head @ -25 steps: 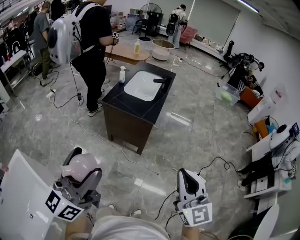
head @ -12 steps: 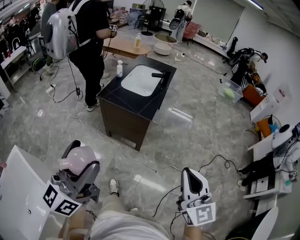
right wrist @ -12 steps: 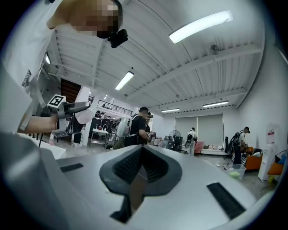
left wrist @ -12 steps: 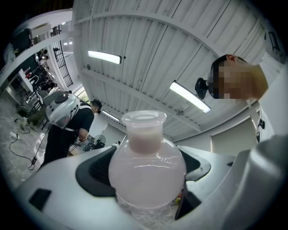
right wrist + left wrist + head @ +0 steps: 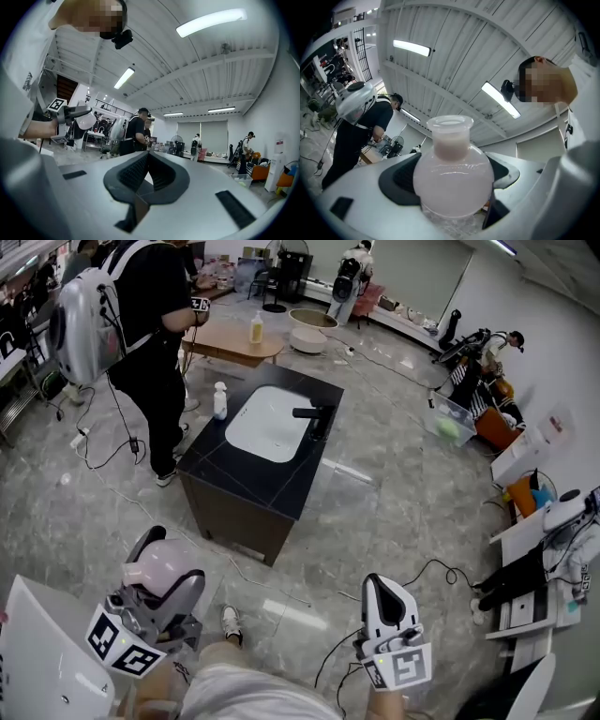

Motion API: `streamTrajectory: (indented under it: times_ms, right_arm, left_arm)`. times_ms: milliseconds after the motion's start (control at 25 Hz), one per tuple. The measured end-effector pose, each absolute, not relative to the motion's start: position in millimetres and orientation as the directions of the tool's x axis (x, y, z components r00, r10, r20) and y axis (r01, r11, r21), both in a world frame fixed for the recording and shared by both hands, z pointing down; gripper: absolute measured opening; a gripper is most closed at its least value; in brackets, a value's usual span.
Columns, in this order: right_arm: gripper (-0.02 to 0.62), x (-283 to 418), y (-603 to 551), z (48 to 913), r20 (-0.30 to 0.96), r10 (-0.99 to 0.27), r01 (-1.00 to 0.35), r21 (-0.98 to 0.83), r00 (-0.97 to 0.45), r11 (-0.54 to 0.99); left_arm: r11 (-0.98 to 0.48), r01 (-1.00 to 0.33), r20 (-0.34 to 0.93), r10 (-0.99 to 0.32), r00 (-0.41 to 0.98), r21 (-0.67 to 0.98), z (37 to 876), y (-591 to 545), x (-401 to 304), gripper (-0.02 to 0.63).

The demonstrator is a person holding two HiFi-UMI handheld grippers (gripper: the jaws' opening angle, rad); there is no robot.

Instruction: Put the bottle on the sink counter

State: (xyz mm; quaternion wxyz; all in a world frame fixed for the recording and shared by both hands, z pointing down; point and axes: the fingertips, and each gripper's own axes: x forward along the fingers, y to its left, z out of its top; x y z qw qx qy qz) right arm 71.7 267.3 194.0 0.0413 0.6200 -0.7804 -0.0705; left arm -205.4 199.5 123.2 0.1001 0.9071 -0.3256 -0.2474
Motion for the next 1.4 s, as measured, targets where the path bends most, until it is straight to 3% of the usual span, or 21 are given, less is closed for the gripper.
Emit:
streamTrajectory:
  times_ms: [320, 760, 1400]
  right_arm:
    - [0.011, 53, 151, 181, -0.006, -0.985, -0.973, 0.155, -0.173, 0.170]
    - [0.011, 80, 99, 199, 0.052, -0.995, -0.986, 0.144, -0.081, 0.088]
    - [0.011, 119, 20, 240, 0.114, -0.973, -0.971, 0.107, -0.202, 0.214]
  left_arm:
    - [-0.817, -0.448, -0.376, -0.568, 0.732, 0.362, 118, 77, -206, 0.410]
    - [-0.834, -0.380, -0.363, -0.525, 0.770, 0.400, 131, -6, -174, 0.410]
    - [-0.782, -0.485, -0.265, -0.600, 0.755, 0.391, 177, -63, -105, 0.410]
